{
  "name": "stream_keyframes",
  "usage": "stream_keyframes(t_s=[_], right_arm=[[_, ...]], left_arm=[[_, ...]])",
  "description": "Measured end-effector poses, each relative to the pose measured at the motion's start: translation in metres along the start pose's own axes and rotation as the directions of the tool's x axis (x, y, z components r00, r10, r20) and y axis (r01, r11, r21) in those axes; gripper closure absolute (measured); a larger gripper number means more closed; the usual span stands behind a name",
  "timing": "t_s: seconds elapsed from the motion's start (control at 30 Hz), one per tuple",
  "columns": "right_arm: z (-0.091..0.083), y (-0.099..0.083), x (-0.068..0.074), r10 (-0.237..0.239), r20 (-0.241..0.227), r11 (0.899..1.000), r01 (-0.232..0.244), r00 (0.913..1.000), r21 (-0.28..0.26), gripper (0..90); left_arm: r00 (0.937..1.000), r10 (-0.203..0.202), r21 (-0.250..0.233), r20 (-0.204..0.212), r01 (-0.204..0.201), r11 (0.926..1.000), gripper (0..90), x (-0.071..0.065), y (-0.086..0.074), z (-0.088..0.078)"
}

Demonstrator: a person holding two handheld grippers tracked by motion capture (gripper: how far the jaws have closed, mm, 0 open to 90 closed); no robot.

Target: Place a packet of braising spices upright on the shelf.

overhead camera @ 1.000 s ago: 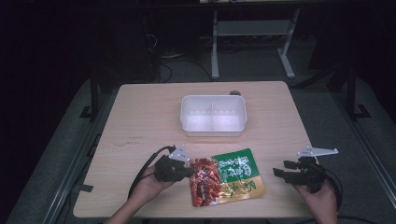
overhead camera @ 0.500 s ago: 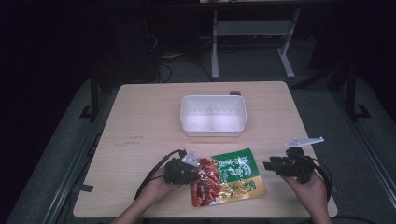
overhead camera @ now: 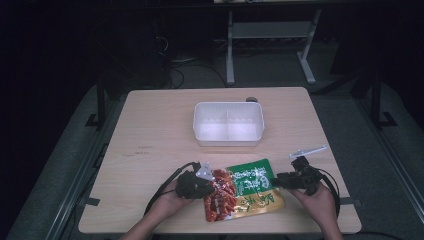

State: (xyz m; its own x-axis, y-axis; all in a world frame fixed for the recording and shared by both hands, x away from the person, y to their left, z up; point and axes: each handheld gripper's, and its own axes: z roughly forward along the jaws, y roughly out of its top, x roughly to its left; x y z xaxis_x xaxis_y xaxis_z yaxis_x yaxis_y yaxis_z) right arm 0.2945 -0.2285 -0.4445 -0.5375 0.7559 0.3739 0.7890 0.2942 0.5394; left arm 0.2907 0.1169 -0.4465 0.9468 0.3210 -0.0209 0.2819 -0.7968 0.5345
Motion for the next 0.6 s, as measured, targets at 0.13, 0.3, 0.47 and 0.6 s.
stream_keyframes(t_s=[0.13, 0.3, 0.47, 0.6], right_arm=[[0.004, -0.004, -0.003, 0.015, -0.001, 1.000, -0.015, 0.9999, 0.026, 53.0], [0.010, -0.007, -0.003, 0.022, -0.030, 0.999, -0.020, 0.9993, 0.049, 55.8], [0.015, -0.006, 0.000, 0.027, -0.077, 0.998, -0.022, 0.9967, 0.063, 58.8], [0.016, -0.005, 0.004, 0.016, -0.121, 0.999, -0.010, 0.9925, 0.050, 61.6]], left_arm=[[1.0000, -0.005, -0.003, 0.003, 0.005, 1.0000, 89.4, 0.000, -0.001, 0.000], [1.0000, -0.006, -0.008, 0.001, 0.006, 0.9999, 89.1, 0.000, -0.001, 0.001], [1.0000, -0.008, -0.014, 0.000, 0.008, 0.9999, 88.7, -0.001, -0.001, 0.001], [0.9999, -0.012, -0.012, 0.005, 0.012, 0.9999, 88.3, 0.000, -0.001, 0.001]])
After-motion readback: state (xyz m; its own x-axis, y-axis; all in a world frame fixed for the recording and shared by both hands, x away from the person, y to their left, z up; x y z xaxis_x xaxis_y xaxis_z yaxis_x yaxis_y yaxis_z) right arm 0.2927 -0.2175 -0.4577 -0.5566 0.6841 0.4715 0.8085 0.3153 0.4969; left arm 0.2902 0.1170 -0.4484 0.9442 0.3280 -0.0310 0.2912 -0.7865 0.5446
